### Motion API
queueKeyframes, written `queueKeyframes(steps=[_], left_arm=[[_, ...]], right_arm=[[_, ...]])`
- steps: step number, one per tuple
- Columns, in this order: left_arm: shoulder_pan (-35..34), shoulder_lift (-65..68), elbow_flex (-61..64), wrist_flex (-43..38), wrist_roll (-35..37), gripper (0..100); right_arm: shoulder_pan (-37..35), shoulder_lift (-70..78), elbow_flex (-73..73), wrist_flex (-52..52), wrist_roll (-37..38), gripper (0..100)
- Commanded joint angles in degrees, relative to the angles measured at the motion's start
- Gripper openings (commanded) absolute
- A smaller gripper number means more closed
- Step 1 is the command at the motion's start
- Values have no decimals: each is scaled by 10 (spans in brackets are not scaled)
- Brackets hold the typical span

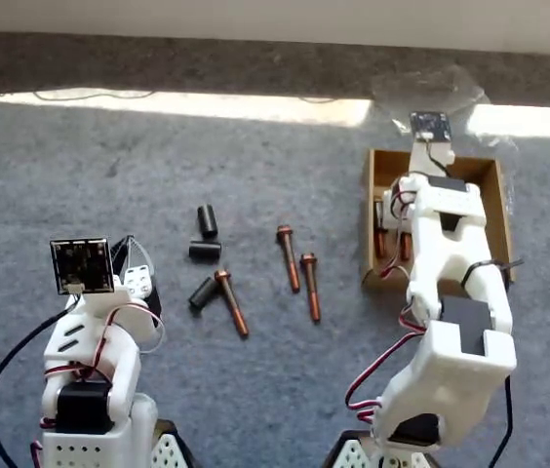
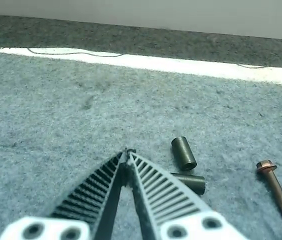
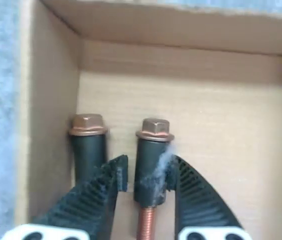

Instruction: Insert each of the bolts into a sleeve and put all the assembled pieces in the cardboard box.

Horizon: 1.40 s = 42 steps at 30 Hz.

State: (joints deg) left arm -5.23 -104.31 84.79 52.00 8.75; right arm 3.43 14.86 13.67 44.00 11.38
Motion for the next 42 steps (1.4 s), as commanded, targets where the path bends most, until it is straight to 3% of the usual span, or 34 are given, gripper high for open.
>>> queueKeyframes(steps=[1, 14, 24, 31, 42], left_arm=[[-5, -5, -10, -2, -4, 6], [-5, -5, -10, -2, -4, 6], [-5, -5, -10, -2, -4, 6], [-5, -5, -10, -2, -4, 6], [-5, -5, -10, -2, -4, 6]], right_arm=[[-23, -14, -48, 27, 7, 109], [-38, -14, -324, 313, 7, 109], [-153, -14, -535, 560, 7, 108], [-206, -54, -567, 568, 7, 50], [-296, -269, -400, 565, 7, 48]])
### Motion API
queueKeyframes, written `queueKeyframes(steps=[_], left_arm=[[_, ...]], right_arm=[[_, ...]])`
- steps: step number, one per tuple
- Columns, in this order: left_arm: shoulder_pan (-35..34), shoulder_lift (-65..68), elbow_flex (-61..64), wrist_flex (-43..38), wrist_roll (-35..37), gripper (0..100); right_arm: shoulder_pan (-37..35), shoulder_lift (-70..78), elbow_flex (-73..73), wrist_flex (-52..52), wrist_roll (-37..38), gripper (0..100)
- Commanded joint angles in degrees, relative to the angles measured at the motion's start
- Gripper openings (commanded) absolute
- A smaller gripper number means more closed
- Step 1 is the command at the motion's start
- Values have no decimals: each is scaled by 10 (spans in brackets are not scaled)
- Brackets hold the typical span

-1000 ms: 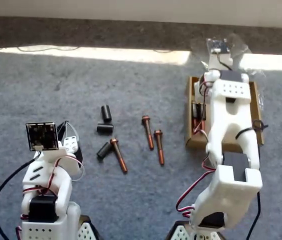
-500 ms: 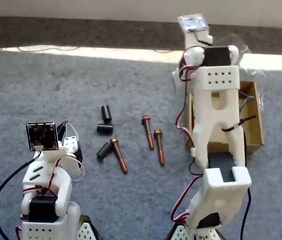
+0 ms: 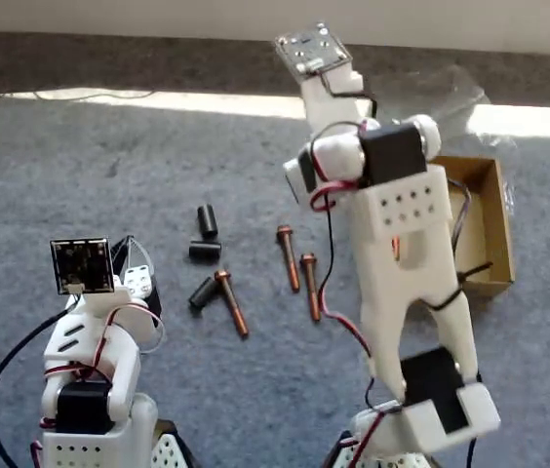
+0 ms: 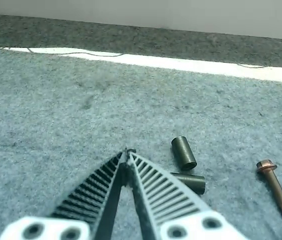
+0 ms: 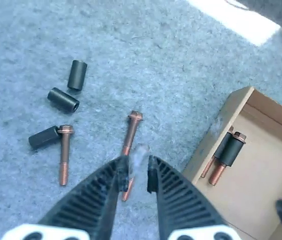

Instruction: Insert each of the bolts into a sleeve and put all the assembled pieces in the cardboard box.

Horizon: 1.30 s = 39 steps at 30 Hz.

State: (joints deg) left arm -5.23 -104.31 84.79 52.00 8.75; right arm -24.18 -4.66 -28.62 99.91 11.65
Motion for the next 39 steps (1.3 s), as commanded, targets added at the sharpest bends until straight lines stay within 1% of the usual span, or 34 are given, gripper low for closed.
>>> queueKeyframes(steps=[1, 5, 7, 13, 24, 27, 33, 34, 37, 39], left_arm=[[-5, -5, -10, -2, -4, 6], [-6, -5, -10, -2, -4, 6], [-7, -5, -10, -2, -4, 6], [-51, -5, -10, -2, -3, 6], [-55, -5, -9, -1, -3, 6], [-55, -5, -9, -1, -3, 6], [-55, -5, -9, -1, -3, 6], [-55, -5, -9, -1, -3, 6], [-55, -5, -9, -1, -3, 6], [-55, -5, -9, -1, -3, 6]], right_arm=[[-24, -93, 40, 6, 4, 48], [-37, -153, 121, 4, 4, 48], [-39, -171, 167, -14, 4, 48], [-39, -200, 309, -102, 4, 48], [-41, -213, 495, -265, 4, 48], [-58, -211, 524, -301, 4, 48], [-127, -210, 549, -336, -2, 49], [-132, -209, 547, -336, -18, 49], [-135, -209, 546, -332, -103, 49], [-137, -209, 545, -332, -109, 49]])
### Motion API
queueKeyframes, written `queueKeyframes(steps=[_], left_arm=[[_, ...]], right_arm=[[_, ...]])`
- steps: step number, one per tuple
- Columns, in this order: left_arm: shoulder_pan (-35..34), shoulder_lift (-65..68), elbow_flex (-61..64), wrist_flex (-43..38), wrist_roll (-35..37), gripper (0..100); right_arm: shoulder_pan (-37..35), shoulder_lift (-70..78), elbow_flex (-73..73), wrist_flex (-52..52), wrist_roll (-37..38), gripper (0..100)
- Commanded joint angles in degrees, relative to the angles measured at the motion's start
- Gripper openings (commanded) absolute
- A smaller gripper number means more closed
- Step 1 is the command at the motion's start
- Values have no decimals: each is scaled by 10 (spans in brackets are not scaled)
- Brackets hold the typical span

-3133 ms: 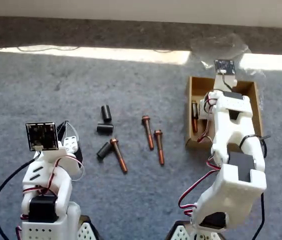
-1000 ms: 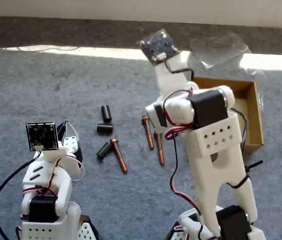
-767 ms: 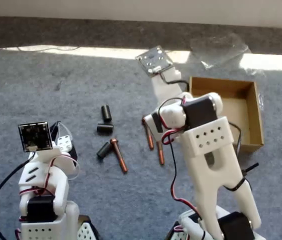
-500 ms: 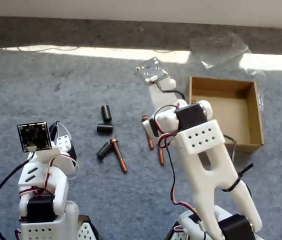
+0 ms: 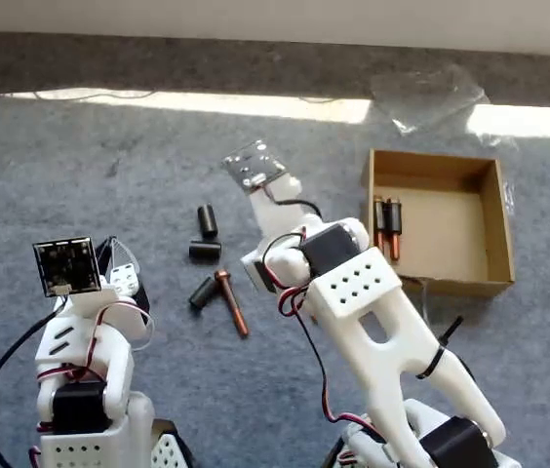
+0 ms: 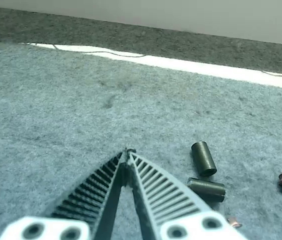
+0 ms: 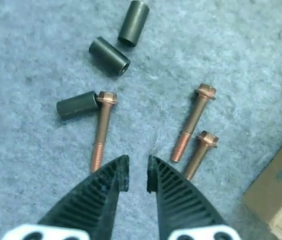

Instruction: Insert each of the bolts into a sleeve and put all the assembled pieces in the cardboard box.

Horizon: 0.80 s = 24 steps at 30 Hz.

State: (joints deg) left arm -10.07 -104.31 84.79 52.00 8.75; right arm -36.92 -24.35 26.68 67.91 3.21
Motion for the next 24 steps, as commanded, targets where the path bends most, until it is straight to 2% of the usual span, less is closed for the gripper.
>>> queueKeyframes(steps=[1, 6, 10, 17, 24], left_arm=[[-7, -5, -9, 0, -3, 6], [-24, -5, -10, -1, -3, 6], [-45, -5, -10, -1, -3, 6], [-57, -5, -10, 0, -3, 6], [-92, -5, -10, -1, -3, 6]], right_arm=[[-10, -12, -10, -12, -25, 49], [-16, 7, -43, 3, -27, 49], [-17, 73, -124, 45, -8, 50], [-40, 222, -264, 103, 170, 50], [-60, 324, -335, 93, 320, 50]])
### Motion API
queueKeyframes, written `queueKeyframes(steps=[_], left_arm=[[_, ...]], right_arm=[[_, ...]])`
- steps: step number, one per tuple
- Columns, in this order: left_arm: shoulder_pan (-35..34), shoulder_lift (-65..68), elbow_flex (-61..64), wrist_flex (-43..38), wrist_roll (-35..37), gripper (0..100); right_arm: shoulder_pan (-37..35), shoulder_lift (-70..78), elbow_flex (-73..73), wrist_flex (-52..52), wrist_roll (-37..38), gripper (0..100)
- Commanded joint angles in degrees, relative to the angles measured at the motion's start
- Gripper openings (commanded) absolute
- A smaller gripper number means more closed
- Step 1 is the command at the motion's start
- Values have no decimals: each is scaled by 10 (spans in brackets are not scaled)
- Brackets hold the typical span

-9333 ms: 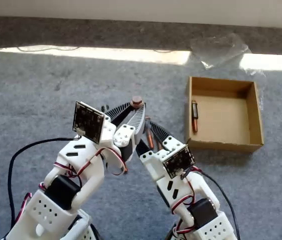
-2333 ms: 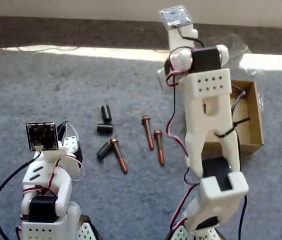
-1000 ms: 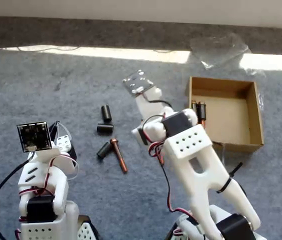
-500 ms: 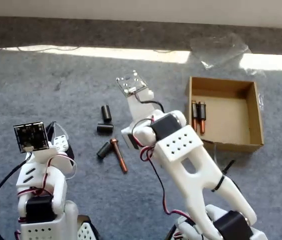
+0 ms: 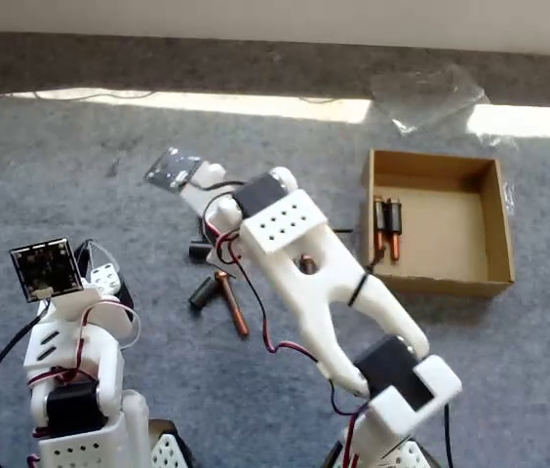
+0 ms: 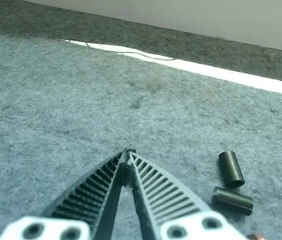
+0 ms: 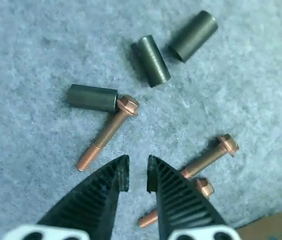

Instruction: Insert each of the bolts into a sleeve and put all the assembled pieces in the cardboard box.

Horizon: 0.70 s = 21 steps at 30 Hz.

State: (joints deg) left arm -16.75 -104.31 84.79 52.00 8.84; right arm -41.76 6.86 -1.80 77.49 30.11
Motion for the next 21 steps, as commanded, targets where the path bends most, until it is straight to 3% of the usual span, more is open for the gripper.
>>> queueKeyframes(steps=[1, 7, 15, 21], left_arm=[[-29, -5, -10, -1, -4, 6], [-33, -5, -10, -1, -4, 6], [-61, -5, -10, -2, -4, 6], [-76, -5, -12, -2, -4, 6]], right_arm=[[-13, 22, -60, -12, 61, 50], [-12, 83, -85, -102, 141, 50], [-34, 98, -53, -80, 313, 45], [-36, 98, -46, -71, 350, 45]])
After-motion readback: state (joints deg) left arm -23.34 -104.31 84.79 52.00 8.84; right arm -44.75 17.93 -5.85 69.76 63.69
